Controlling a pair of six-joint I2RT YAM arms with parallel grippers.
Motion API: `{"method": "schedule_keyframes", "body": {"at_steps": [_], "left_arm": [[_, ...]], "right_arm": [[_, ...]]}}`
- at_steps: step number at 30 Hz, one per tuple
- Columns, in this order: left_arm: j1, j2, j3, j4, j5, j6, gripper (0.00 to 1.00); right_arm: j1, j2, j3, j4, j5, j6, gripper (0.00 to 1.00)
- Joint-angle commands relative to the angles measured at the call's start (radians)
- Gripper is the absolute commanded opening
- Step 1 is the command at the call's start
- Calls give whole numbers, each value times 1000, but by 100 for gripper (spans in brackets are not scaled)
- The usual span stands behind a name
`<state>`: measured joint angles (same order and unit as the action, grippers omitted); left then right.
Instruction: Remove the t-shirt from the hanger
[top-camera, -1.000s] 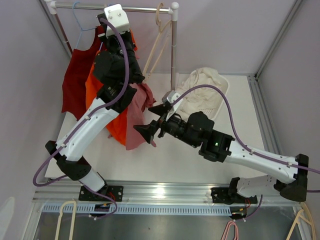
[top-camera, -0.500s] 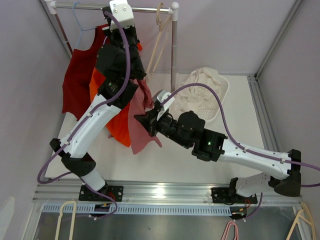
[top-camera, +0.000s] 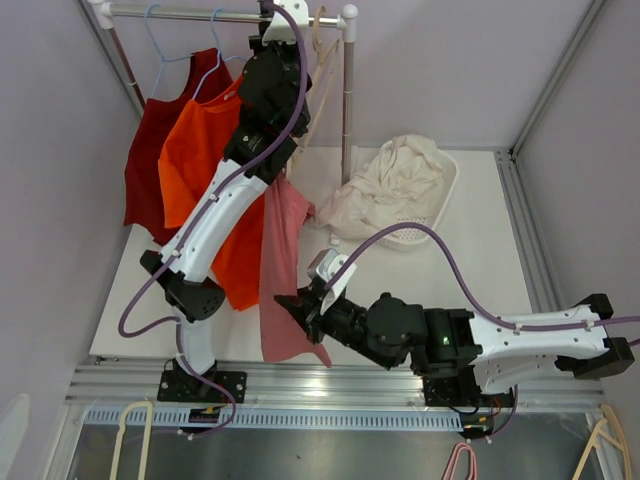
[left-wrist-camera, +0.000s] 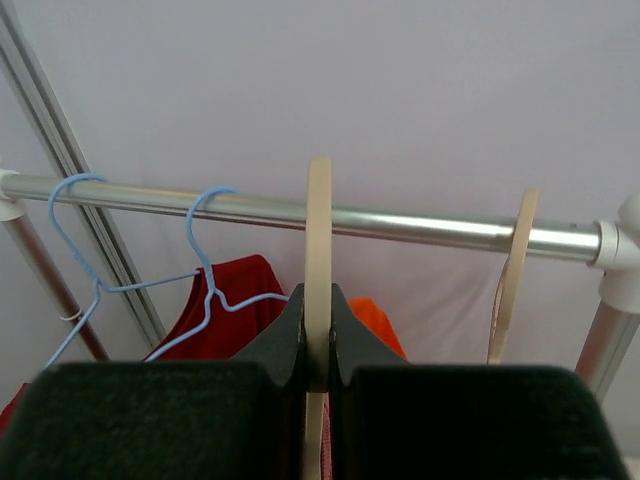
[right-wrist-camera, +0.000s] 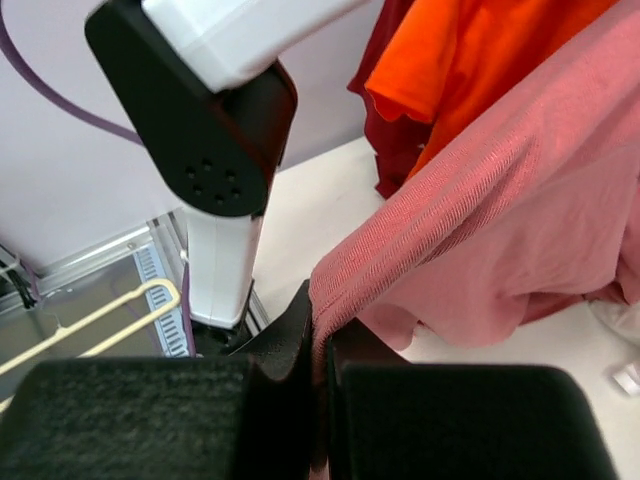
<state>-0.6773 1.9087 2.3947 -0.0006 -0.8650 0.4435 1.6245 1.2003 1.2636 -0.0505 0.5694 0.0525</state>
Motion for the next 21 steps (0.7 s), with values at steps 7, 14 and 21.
{"method": "schedule_keyframes", "body": {"at_steps": [7,14,21], "left_arm": [[50,-132,55,-178,223,-238,1],[48,-408,-32,-522,512,-525,1],[48,-606,-114,-668,643,-571,1]], "right_arm": [[36,-28,-137,-28,93,144,0],[-260,-50,-196,-14,11,204,0],[-464,-122,-168,-104,3,231,0]]}}
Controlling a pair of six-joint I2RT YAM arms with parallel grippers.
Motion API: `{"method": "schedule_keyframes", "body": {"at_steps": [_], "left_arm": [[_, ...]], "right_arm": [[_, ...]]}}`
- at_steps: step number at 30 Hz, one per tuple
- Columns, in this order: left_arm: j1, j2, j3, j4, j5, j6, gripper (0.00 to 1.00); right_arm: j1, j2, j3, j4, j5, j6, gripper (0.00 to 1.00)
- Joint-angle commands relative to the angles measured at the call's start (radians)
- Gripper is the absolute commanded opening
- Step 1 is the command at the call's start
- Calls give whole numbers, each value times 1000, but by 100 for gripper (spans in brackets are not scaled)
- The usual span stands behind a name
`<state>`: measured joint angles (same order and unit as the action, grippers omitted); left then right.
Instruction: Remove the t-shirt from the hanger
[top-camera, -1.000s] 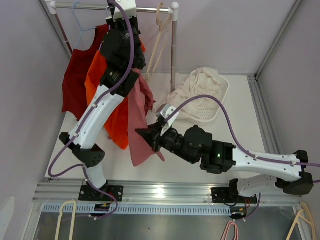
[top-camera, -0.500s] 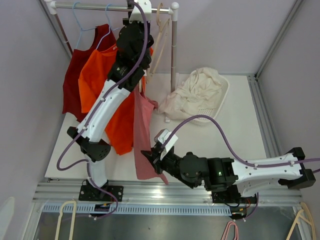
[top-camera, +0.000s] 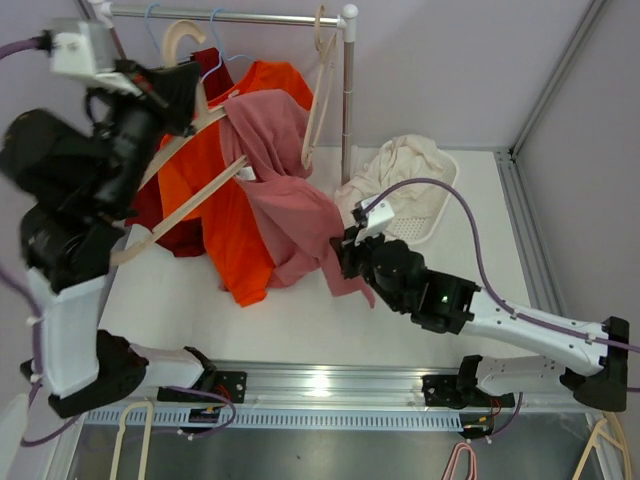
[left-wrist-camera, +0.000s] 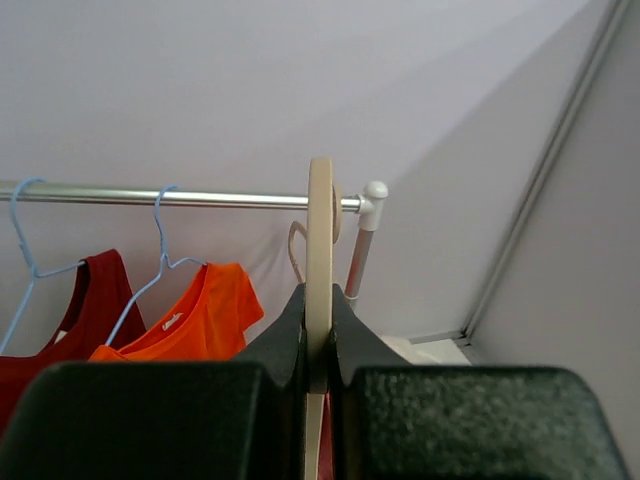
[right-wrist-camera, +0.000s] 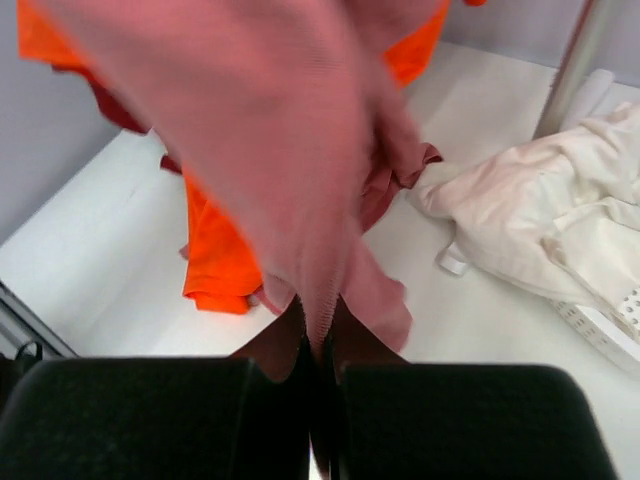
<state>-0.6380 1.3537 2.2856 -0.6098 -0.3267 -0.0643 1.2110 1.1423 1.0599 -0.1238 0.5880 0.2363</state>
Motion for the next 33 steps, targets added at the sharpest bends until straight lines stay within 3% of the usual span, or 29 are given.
{"method": "schedule_keyframes", "body": {"at_steps": [1,6,9,13,16,19,20,21,30,33], "left_arm": [[9,-67,-6,-68,110,-62,1],[9,-96,90,-212,230,-98,1],[9,-110,39,-232,278,-117,1],[9,-100,-14,-240,313,-140,1],[9,-113,-32,-229,370,-144,1],[8,-114,-12,-252,374,-135,1],[9,-105,6,-267,373,-128,1],[9,-97,29,-284,374,-123,1],[8,-111,45,-373,371,-97,1],[8,-126,26,-370,360,-95,1]], "right_arm": [[-71,-78,29,-45,-40,61,0],[-178,-89,-12,-71,-112,113,0],[-189,-55,5,-36,-200,103,0],[-160,42,69,4,-405,75,0],[-85,157,143,-28,-410,48,0],[-82,188,161,-34,-422,64,50],[-84,174,144,10,-430,69,78],[-88,136,106,35,-439,69,88],[-224,-82,-41,69,-643,-20,91],[-245,-153,-67,30,-646,-28,93]]}}
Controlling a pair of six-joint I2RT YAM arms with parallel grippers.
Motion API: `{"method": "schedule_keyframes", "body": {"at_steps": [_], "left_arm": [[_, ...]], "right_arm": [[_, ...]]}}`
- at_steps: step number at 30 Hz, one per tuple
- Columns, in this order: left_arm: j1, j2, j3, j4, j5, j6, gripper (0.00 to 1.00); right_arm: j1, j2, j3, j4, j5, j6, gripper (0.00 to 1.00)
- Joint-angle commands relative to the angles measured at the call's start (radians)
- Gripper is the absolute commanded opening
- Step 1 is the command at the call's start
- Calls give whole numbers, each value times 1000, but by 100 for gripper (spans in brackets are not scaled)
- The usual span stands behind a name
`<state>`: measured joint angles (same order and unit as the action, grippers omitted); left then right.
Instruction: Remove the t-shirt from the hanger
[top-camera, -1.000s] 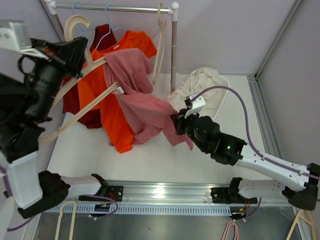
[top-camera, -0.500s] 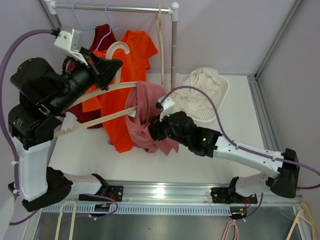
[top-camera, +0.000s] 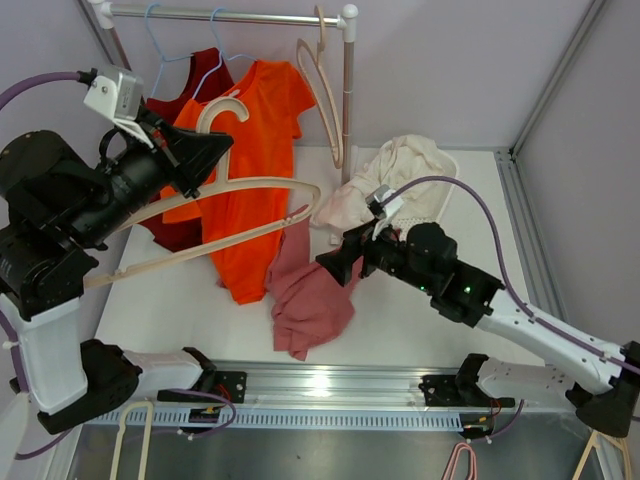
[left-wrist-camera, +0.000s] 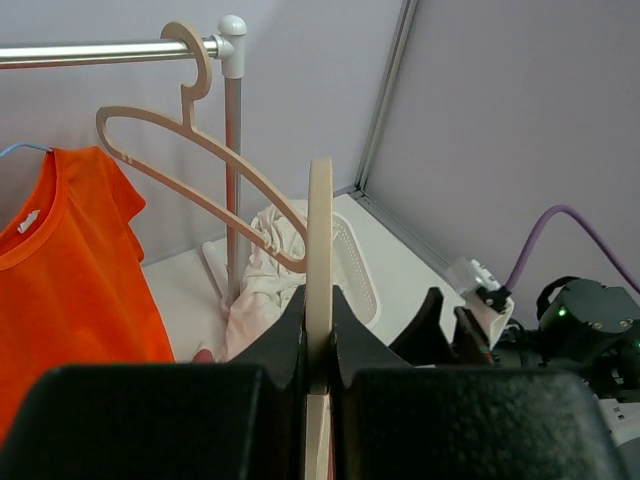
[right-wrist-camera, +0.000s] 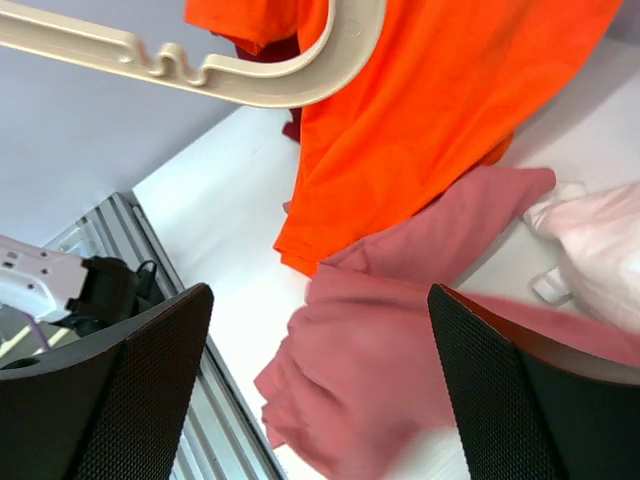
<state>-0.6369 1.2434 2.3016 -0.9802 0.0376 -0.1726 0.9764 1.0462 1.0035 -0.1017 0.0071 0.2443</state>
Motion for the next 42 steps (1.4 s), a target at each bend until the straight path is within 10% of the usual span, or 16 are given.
{"method": "schedule_keyframes", "body": {"at_steps": [1,11,33,37,42], "left_arm": [[8,-21,9,2,-5,12,1],[20,-82,-208,233,-347,28,1],[155,145,-15,271,-257,36,1],[187,177,10,271,-229,25,1],[201,183,-25,320,-235,38,1]], "right_arm": [[-18,-66,-11,-4,-59,-42,95],[-21,224,4,-210,-36,58,100],[67,801,150,-190,89,122,98],[68,755,119,-193,134,144,3],[71,455,-11,-217,241,208,0]]}}
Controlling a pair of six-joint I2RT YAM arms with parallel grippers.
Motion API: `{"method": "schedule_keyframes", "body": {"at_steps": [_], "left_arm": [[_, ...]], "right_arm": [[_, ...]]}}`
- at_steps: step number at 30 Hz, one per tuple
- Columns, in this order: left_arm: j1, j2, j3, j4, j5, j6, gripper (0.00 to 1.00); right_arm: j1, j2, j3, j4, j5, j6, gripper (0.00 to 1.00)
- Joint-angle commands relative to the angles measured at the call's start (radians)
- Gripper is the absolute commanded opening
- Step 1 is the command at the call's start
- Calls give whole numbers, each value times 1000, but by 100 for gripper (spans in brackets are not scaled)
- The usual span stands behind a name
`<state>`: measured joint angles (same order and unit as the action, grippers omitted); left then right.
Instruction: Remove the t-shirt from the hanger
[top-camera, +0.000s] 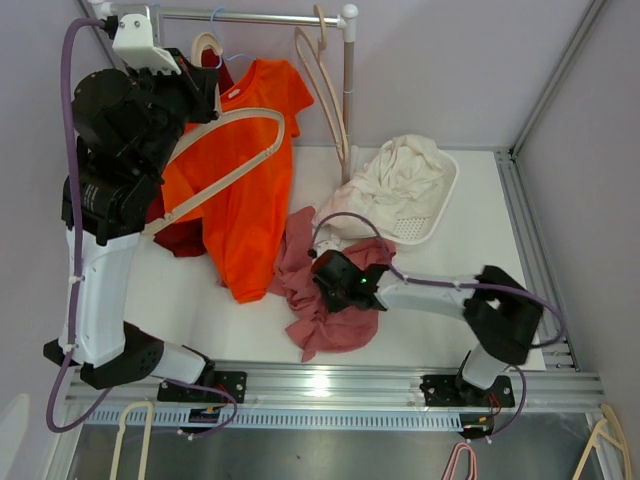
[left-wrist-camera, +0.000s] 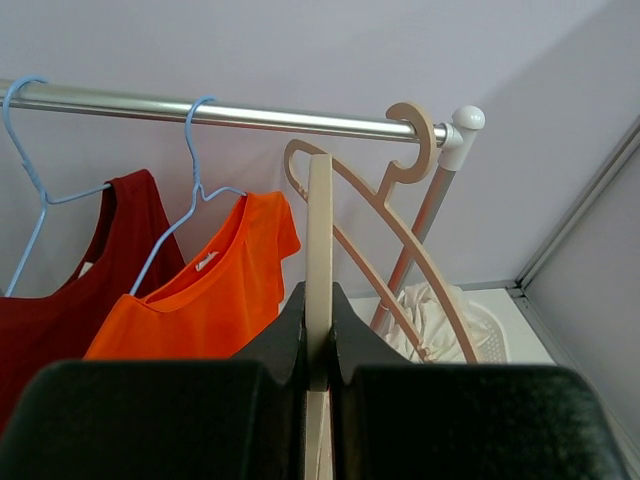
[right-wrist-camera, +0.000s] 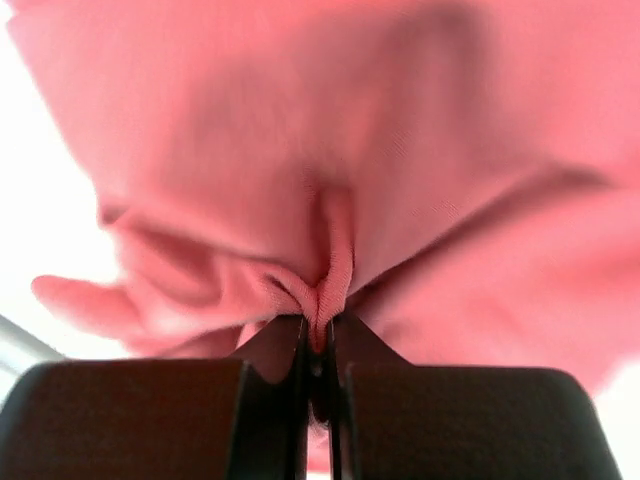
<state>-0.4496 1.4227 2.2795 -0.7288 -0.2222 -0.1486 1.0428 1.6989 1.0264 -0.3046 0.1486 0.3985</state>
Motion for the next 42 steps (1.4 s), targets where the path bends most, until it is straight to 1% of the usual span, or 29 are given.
{"method": "schedule_keyframes", "body": {"at_steps": [1,3,4,6,8,9,10,11,13,14,15,16,17,18,20,21,23,24,25,28,31,33,34,35,38,39,40,41,42], "left_arm": [[15,2,-15,83,9,21,1],[19,-2,-35,118,1,24,1],[20,-2,-43,129,-3,24,1],[23,10,-38,160,-9,24,1],[25,24,-29,176,-23,21,1],[25,33,-25,190,-26,15,1],[25,44,-28,198,-31,14,1],[26,48,-34,206,-38,9,1],[25,44,-79,250,-61,6,1],[26,38,-96,267,-69,9,1],[25,36,-115,291,-81,21,1],[25,35,-124,301,-83,30,1],[26,39,-124,302,-89,40,1],[26,47,-118,304,-101,56,1],[31,67,-110,313,-112,64,1],[32,71,-115,321,-111,64,1],[37,82,-117,345,-101,63,1],[37,90,-124,354,-101,63,1],[37,93,-126,365,-95,64,1],[37,107,-135,407,-80,75,1],[37,136,-109,427,-75,98,1],[37,159,-77,433,-72,113,1],[38,183,-66,436,-72,116,1],[38,194,-60,437,-66,118,1],[38,219,-57,469,-55,124,1],[37,220,-84,489,-46,126,1],[38,220,-95,532,-40,130,1],[38,222,-104,552,-33,135,1],[38,228,-110,568,-20,142,1]], "right_arm": [[2,-335,-58,-54,149,60,0],[-9,-470,-52,-126,210,65,0],[-19,-573,-16,-151,241,65,0],[-76,-637,49,-200,316,40,0],[-131,-638,176,-223,383,10,0],[-200,-618,228,-241,385,-7,0],[-234,-596,283,-246,373,-39,0],[-262,-558,379,-237,361,-59,0],[-321,-527,464,-179,348,-119,0],[-340,-510,556,-165,342,-136,0],[-357,-463,610,-154,341,-151,0],[-397,-400,729,-160,335,-173,0],[-421,-400,730,-166,319,-179,0],[-450,-325,853,-189,295,-179,0],[-525,-245,963,-205,226,-181,0],[-549,-175,1053,-203,201,-181,0],[-599,-109,1144,-205,164,-182,0],[-613,-78,1237,-217,152,-184,0],[-627,-24,1282,-220,140,-185,0],[-676,56,1406,-223,114,-193,0],[-734,91,1413,-223,60,-158,0],[-771,117,1342,-234,13,-126,0],[-776,120,1295,-231,9,-97,0],[-779,120,1173,-222,8,-83,0],[-787,120,972,-179,0,-20,2],[-787,133,846,-154,-7,-6,10],[-788,146,787,-137,-20,3,20],[-791,169,741,-128,-39,11,27],[-794,255,730,-175,-61,13,29]]}}
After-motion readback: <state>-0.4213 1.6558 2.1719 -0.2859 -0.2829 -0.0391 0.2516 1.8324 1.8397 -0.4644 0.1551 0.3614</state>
